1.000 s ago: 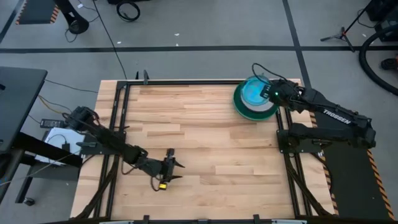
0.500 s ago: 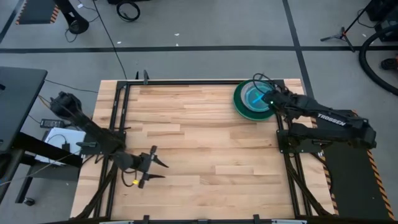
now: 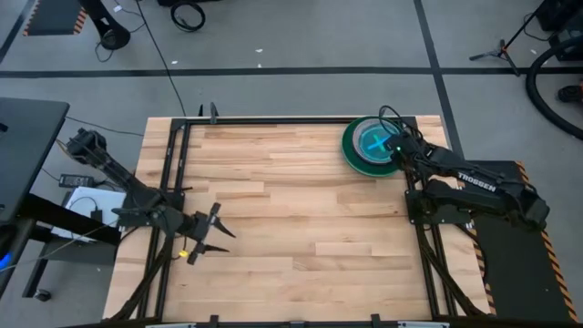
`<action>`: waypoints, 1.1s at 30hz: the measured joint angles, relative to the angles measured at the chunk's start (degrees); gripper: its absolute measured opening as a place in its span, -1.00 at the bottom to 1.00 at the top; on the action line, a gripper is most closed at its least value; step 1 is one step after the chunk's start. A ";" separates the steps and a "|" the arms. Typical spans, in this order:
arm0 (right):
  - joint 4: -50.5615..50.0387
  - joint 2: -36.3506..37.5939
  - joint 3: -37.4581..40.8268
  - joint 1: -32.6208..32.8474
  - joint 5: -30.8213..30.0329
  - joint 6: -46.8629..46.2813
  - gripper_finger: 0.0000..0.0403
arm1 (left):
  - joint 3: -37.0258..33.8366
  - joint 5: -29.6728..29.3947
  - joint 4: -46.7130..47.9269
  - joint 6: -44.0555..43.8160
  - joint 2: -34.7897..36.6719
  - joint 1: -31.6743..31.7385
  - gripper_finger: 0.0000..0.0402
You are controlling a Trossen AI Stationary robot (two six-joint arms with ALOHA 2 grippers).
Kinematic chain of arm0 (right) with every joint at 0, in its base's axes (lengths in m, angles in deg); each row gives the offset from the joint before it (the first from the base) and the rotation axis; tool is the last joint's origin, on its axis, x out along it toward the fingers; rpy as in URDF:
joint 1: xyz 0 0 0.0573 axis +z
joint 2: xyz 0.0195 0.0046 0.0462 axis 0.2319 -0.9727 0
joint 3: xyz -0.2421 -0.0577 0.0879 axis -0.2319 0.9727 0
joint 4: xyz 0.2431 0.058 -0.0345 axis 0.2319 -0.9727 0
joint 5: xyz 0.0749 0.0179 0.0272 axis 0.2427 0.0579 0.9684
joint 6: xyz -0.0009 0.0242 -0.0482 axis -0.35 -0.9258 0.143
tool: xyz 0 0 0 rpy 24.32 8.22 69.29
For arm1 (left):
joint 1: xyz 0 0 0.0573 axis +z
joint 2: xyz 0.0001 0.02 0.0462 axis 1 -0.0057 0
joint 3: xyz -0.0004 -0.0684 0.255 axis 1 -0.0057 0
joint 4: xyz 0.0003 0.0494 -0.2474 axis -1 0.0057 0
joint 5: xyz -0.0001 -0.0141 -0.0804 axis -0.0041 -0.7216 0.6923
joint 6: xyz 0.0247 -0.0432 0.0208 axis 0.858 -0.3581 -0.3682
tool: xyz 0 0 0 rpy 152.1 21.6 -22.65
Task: Stack plastic plates
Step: Stack the stacked plates on top of the white plate
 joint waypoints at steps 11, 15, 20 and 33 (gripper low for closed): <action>16.17 -0.28 4.48 -5.27 3.00 1.43 -0.88 | 0.00 7.54 8.81 3.36 10.68 9.22 0.03; 14.14 -0.28 4.48 -5.48 3.17 2.30 -0.69 | 0.00 10.88 9.21 4.58 11.26 12.46 0.03; 11.99 -0.28 4.48 -5.46 3.04 2.30 -0.47 | 0.00 15.51 9.54 6.16 11.26 16.57 0.03; 8.22 1.74 -4.00 -2.45 -1.80 15.57 -0.28 | 3.08 19.87 13.88 7.46 11.12 29.68 0.03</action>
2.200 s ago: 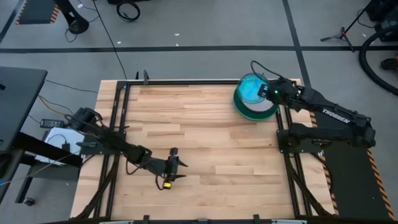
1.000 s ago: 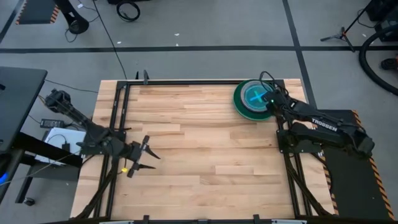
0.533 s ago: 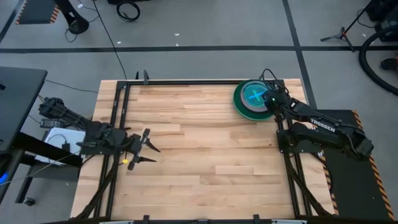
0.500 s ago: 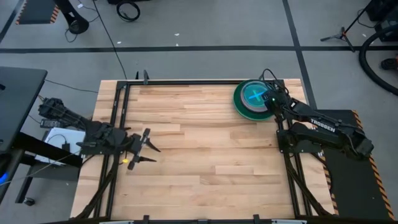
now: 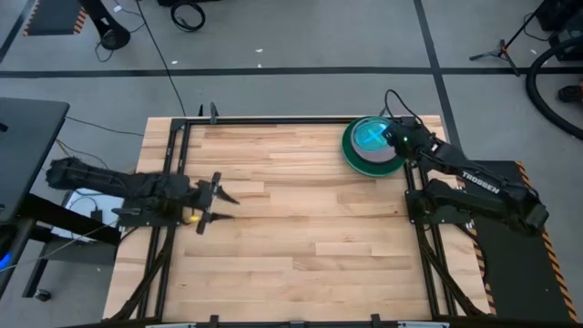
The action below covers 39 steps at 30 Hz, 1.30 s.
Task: Stack plastic plates
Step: Stack the stacked plates on top of the white plate, then return to Home Position
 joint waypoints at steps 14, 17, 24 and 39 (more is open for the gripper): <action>-23.91 -0.02 -2.30 6.42 -5.45 1.95 -0.29 | -0.03 11.34 -12.07 -1.13 -5.65 19.21 0.03; -20.39 0.61 -2.27 9.26 -7.24 5.86 -0.28 | -0.02 11.76 -14.50 -1.63 -5.63 20.84 0.03; 12.36 1.43 -2.28 18.31 -0.66 32.90 -0.31 | -0.04 11.50 -17.31 -7.90 -5.63 26.35 0.03; 40.94 -5.89 0.24 54.09 -8.14 56.68 -0.59 | -0.23 10.84 -17.10 -11.73 -2.91 39.99 0.03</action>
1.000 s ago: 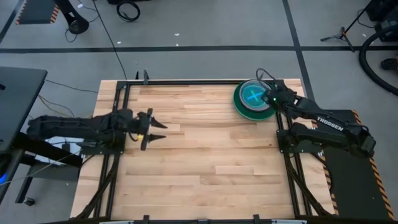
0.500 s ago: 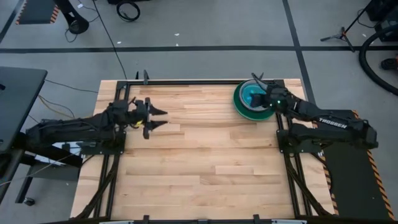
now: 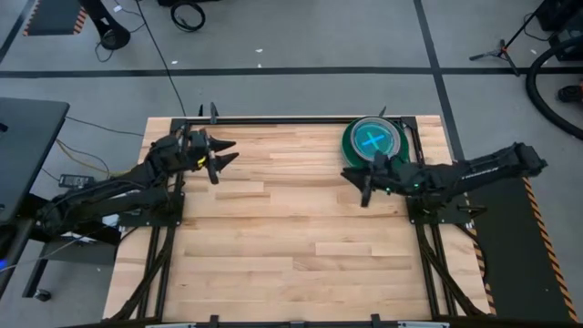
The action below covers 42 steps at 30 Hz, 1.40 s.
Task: Stack plastic plates
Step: Return to Home Position
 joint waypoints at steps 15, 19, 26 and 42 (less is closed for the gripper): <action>-12.63 25.42 1.53 -6.53 14.25 11.54 -0.93 | -0.01 0.10 -8.40 -1.29 2.88 -7.92 0.03; -12.02 30.85 5.08 -6.74 14.43 11.88 -0.96 | -0.02 -1.12 -10.65 -1.35 2.86 -9.62 0.03; -9.40 41.52 13.47 -6.77 14.46 10.94 -0.97 | -0.01 -5.10 -11.32 -1.26 2.86 -10.05 0.03; -12.79 45.05 15.21 -9.21 17.40 8.40 -0.97 | -0.08 -0.21 5.43 0.74 17.28 -3.19 0.03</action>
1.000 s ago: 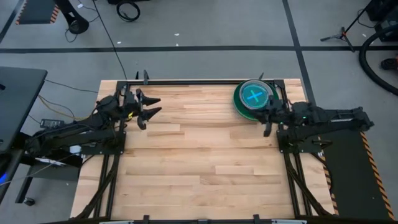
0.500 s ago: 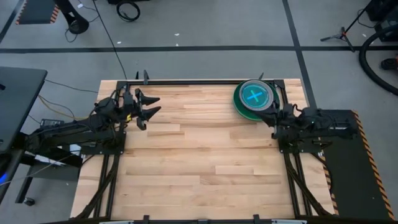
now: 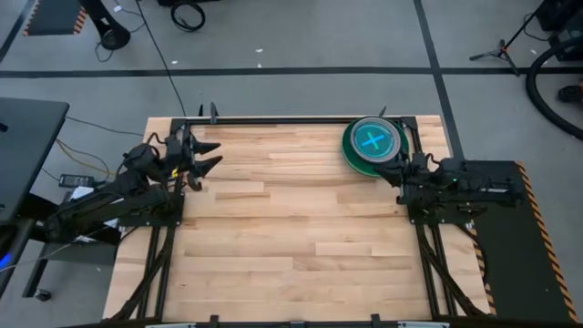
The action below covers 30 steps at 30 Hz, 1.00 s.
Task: Stack plastic plates
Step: Return to Home Position
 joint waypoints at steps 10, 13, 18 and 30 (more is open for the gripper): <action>11.18 -0.48 10.88 0.00 3.03 -2.53 -0.97 | -2.84 1.31 -3.86 0.87 0.73 -2.91 0.03; 12.43 -0.39 10.88 0.02 5.64 -0.19 -0.97 | -8.17 1.43 -11.35 -1.27 0.53 -3.89 0.03; 11.76 -0.39 10.88 0.07 8.98 4.43 -0.96 | -17.07 1.95 -23.72 -5.29 0.24 -5.05 0.03; 7.52 0.07 10.88 0.04 7.42 3.70 -0.97 | -15.69 7.81 -23.96 -6.11 0.26 0.37 0.03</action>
